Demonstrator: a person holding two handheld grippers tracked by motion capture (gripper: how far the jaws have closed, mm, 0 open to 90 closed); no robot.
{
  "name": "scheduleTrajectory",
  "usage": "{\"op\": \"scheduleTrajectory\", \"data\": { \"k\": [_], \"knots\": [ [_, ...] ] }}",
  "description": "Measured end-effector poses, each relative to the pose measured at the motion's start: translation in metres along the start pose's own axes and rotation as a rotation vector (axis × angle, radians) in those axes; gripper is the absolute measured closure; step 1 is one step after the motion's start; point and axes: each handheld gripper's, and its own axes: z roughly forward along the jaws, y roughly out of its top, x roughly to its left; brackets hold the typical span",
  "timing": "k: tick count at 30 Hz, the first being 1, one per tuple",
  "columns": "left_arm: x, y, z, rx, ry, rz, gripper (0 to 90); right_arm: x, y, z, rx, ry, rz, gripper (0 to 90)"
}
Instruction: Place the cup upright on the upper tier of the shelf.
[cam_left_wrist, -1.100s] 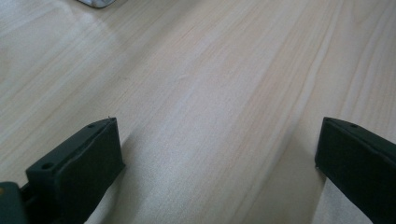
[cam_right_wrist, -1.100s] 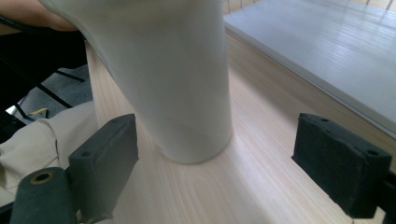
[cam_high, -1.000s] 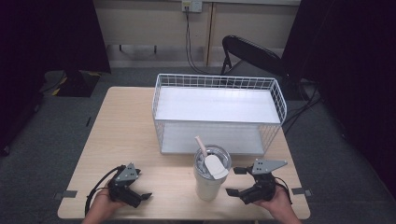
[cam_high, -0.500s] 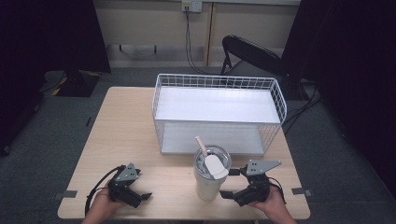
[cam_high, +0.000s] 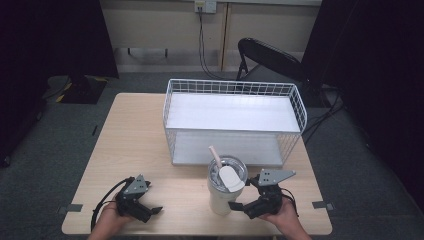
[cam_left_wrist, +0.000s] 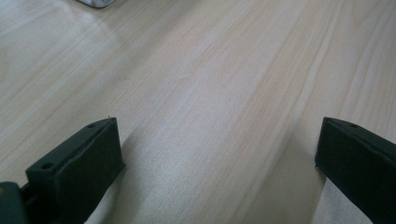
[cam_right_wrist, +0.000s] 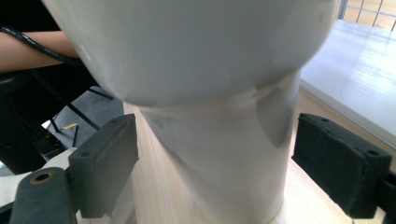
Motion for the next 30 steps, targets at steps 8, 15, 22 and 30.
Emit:
{"op": "scheduleTrajectory", "data": {
  "k": [8, 15, 22, 30],
  "knots": [
    [0.000, 0.000, 0.000, 0.000, 0.000, 0.000, 0.1, -0.001, 0.001, 0.005, -0.015, 0.005, 0.001, 12.9],
    [0.000, 0.000, 0.000, 0.000, 0.000, 0.000, 0.1, 0.001, 0.001, 0.008, -0.032, -0.011, -0.012, 11.0],
    [0.000, 0.000, 0.000, 0.000, 0.000, 0.000, 0.0, 0.002, 0.002, 0.011, -0.027, -0.023, -0.034, 10.2],
    [0.000, 0.000, 0.000, 0.000, 0.000, 0.000, 0.1, 0.004, 0.000, 0.015, -0.031, -0.042, -0.052, 9.1]
  ]
}}
